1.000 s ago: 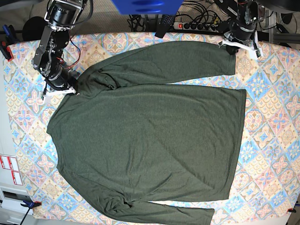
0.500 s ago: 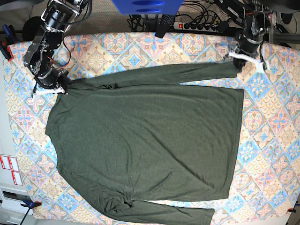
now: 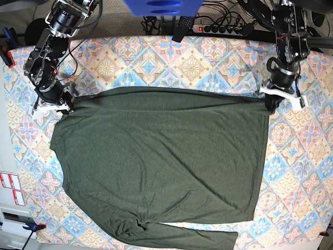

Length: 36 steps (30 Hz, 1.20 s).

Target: Fold the T-shirt properly

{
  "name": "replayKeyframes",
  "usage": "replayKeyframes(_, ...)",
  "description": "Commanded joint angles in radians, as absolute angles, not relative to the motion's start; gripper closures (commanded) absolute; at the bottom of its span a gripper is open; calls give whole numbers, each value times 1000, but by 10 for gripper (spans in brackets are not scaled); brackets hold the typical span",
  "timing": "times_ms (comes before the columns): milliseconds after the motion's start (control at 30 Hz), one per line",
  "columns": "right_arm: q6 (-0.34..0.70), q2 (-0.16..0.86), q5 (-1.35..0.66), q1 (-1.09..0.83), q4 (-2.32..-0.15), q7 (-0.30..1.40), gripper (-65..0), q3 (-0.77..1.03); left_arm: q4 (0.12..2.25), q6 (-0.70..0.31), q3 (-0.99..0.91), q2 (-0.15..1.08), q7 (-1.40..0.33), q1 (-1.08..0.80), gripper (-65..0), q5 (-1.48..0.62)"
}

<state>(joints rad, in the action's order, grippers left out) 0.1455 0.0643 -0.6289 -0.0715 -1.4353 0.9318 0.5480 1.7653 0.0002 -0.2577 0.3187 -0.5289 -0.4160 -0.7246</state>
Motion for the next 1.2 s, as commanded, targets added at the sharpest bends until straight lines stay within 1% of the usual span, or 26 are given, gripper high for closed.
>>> replayKeyframes(0, 153, 77, -641, -44, -1454, 914, 0, 549, 1781, -4, -266, 332, -506, -400, 0, -725)
replayKeyframes(200, 153, 77, -641, 38, -1443, 914, 0, 545, 1712, -4, -266, 332, -506, -317, 0, -723)
replayKeyframes(367, 153, 76, -639, 59, -1434, 914, 0, 544, 1596, -4, -266, 332, -506, -252, 0, -723)
replayKeyframes(600, 153, 76, -639, 76, -1349, 912, 0, 544, 1455, -4, -266, 332, -506, -176, 0, -728)
replayKeyframes(733, 153, 74, -639, 81, -1349, 912, 0, 544, 1438, -4, -262, 332, -519, -165, 0, -725)
replayKeyframes(767, 153, 73, -639, 81, -1349, 912, 0, 544, 1438, -4, -262, 332, -536, -165, -14, -728)
replayKeyframes(833, 153, 71, -639, 81, -1349, 912, 0, 544, 1438, -4, -263, 332, -593, -150, -81, -730)
replayKeyframes(933, 153, 71, -639, 79, -1349, 912, 0, 544, 1438, -4, -265, 332, -664, -147, -243, -731)
replayKeyframes(1033, 153, 71, -639, 76, -1356, 912, 0, 544, 1440, -4, -266, 332, -668, -162, -392, -733)
replayKeyframes(1100, 153, 71, -639, 76, -1356, 912, 0, 544, 1442, -4, -266, 332, -668, -183, -458, -734)
replayKeyframes(1133, 153, 71, -639, 76, -1356, 912, 0, 544, 1442, -4, -266, 331, -668, -194, -481, -734)
replayKeyframes(1167, 153, 71, -639, 74, -1356, 912, 0, 544, 1442, -4, -266, 329, -668, -203, -490, -734)
